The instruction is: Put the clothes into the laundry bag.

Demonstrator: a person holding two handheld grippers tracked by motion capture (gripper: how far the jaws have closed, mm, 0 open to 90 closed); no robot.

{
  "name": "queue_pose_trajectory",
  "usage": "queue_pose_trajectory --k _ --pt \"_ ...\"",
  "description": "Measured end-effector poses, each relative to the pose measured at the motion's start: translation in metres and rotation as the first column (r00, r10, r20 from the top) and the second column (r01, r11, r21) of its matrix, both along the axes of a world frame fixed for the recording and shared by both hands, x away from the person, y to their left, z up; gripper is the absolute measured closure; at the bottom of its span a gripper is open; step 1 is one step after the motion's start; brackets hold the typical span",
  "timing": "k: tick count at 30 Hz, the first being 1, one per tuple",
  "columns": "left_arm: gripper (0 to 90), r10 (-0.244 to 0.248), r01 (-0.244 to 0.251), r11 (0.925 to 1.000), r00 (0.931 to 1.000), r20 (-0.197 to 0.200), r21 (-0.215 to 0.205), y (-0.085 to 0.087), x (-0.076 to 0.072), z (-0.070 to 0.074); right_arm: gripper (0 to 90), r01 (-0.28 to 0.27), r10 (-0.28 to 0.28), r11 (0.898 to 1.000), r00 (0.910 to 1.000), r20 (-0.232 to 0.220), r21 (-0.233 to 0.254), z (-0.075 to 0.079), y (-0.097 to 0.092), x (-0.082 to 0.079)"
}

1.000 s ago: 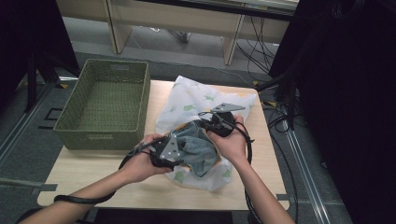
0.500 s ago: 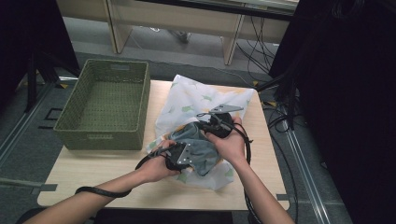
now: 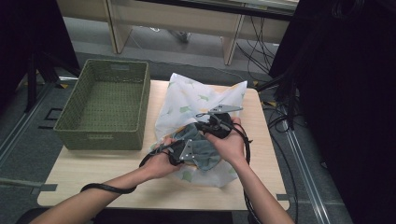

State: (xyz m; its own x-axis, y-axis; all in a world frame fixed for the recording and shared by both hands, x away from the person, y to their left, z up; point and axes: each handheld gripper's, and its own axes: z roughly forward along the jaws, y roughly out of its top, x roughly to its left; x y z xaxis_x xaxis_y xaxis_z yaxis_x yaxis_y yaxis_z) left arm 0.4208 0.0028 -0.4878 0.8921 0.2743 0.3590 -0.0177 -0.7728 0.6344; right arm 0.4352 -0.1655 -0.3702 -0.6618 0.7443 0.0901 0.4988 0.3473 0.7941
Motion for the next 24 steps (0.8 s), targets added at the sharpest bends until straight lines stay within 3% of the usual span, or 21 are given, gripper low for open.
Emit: queue_pose_trajectory --k 6,13,19,21,24 --pt "85.0 0.037 -0.037 0.9941 0.9993 0.006 -0.102 0.011 -0.006 0.029 89.9 -0.010 0.010 1.000 0.9994 0.033 0.003 0.006 -0.002 -0.001" --pt "85.3 0.080 -0.068 0.9821 0.9946 0.066 -0.176 0.029 -0.026 0.078 89.9 -0.020 0.018 1.000 0.9969 0.076 0.023 0.020 -0.002 -0.007" --pt "85.1 0.114 -0.086 0.9794 0.9824 0.148 -0.183 0.038 -0.041 0.114 89.9 -0.034 0.030 0.999 0.9936 0.109 0.040 0.032 0.001 -0.014" --pt "85.0 0.111 -0.086 0.9857 0.9785 0.174 -0.144 0.037 -0.042 0.121 89.8 -0.038 0.033 0.998 0.9926 0.117 0.042 0.034 0.003 -0.015" --pt "84.6 0.093 -0.076 0.9917 0.9805 0.173 -0.103 0.033 -0.037 0.118 89.9 -0.043 0.038 0.998 0.9926 0.115 0.042 0.034 0.004 -0.016"
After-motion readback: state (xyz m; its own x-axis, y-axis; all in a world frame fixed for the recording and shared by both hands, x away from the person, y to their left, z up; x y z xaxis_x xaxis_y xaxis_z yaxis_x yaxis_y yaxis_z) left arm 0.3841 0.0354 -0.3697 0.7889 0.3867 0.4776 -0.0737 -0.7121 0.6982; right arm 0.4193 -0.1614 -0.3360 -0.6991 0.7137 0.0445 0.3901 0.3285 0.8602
